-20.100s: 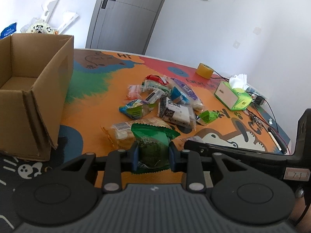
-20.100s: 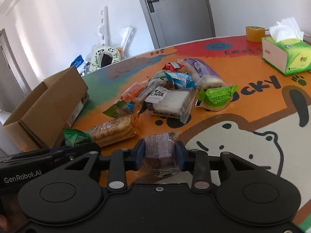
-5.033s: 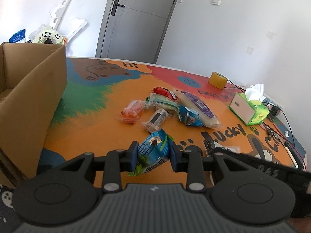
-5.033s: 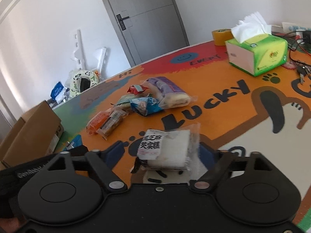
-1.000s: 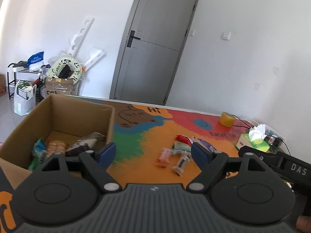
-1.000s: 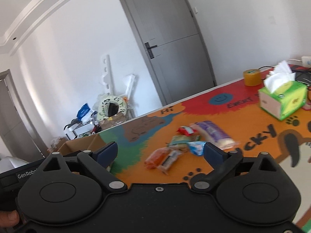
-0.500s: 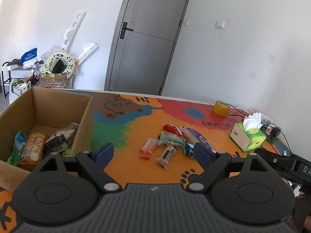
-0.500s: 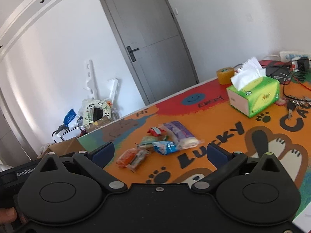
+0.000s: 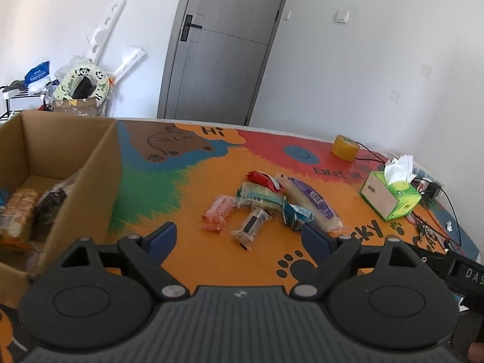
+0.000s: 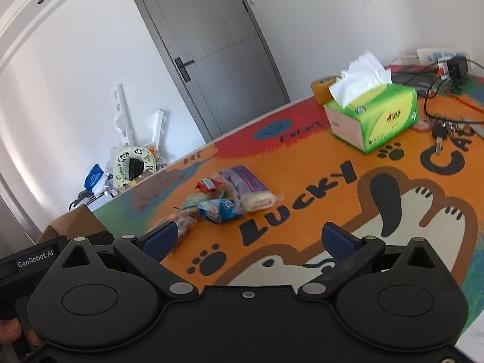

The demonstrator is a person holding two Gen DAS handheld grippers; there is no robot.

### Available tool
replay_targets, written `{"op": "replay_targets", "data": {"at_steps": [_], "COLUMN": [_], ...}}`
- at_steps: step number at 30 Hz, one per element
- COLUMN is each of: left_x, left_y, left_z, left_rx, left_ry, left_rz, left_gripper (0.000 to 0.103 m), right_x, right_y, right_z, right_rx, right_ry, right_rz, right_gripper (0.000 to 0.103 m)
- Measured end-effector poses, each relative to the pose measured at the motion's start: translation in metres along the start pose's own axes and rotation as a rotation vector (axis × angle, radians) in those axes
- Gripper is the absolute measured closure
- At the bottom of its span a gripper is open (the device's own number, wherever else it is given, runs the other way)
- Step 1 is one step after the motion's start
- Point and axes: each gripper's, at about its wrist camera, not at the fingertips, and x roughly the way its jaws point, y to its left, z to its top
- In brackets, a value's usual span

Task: Organize snacks
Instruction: 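Move both grippers back over the snack pile, then grasp the small clear packet with the left gripper while the right grasps a purple-wrapped bread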

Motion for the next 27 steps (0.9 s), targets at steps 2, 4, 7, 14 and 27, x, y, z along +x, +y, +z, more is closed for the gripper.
{"op": "replay_targets", "data": {"at_steps": [2,4,7,14,27], "left_x": [0.007,0.016,0.029,0.055,0.106], "left_y": [-0.002,-0.003,-0.005,-0.012,-0.034], "left_z": [-0.001,-0.002,-0.003,0.001,0.007], "left_rx": [0.008,0.01,0.007,0.024,0.043], "left_ry": [0.007,0.014,0.024,0.047,0.11], "left_rz": [-0.007,-0.008,-0.007,-0.017,0.0], "left_gripper": [0.014,0.015,0.016,0.031,0.057], "right_x": [0.007,0.014,0.024,0.047,0.095], "right_y": [-0.005,-0.008,-0.011,-0.013,-0.016], "right_z": [-0.001,-0.003,-0.003,0.009,0.038], "right_rx": [0.01,0.014,0.013,0.003,0.003], "right_ry": [0.013,0.025,0.036,0.047,0.08], "right_rz": [-0.002,0.0,0.003,0.024,0.056], "right_gripper": [0.0,0.0,0.001,0.015,0.022]}}
